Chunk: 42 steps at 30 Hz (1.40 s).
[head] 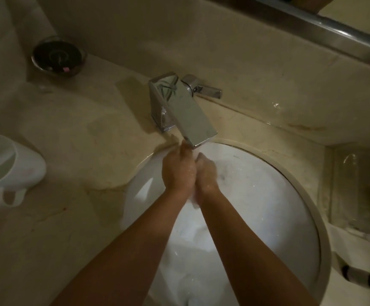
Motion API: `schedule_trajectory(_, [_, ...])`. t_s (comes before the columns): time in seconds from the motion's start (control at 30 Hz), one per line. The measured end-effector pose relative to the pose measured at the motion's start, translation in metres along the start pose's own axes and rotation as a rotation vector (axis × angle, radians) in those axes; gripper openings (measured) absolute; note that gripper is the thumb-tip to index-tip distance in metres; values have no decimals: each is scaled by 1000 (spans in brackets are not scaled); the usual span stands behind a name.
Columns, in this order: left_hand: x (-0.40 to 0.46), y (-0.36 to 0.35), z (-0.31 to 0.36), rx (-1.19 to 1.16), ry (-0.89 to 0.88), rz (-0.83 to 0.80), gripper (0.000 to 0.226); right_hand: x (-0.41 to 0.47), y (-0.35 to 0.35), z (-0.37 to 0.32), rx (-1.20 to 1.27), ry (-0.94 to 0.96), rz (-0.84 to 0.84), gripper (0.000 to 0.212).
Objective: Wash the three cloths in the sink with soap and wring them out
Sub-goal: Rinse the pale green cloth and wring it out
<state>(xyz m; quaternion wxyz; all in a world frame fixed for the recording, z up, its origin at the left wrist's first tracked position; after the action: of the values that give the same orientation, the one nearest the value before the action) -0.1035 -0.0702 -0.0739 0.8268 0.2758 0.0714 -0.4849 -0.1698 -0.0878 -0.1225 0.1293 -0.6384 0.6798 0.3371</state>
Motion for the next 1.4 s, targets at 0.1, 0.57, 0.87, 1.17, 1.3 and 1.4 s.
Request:
schedule_trajectory(0.1, [-3,10,-10,-175,25,25,8,-8,20,-13,66,1,213,14])
schedule_trajectory(0.57, [-26,8,-8,-558,28,80,8,-68,14,-21,336,124,-142,50])
schedule_trajectory(0.87, [-19,17,-5,-29,-426,71,13,-54,3,-28,571,-187,-233,45])
schedule_trajectory(1.17, [-1,1,-16,-331,224,-11,24,-27,6,-26,-241,158,79,21])
schedule_trajectory(1.3, [-14,7,-11,-474,315,-126,22,-32,19,-27,-58,135,231,34])
schedule_trajectory(1.4, [-15,15,-19,-714,392,-246,48,-53,25,-27,36,213,74,29])
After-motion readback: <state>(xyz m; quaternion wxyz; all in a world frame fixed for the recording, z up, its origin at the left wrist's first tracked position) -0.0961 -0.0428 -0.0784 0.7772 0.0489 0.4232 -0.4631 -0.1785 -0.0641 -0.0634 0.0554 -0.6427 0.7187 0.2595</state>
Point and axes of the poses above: each hand's wrist, its own x-axis towards the middle knuckle, its own y-axis out of the back of the hand, z = x × y, the point moved 2 cm from there along x, towards the middle knuckle, and after that the axes turned 3 degrees about -y, right-handed, at the moved point
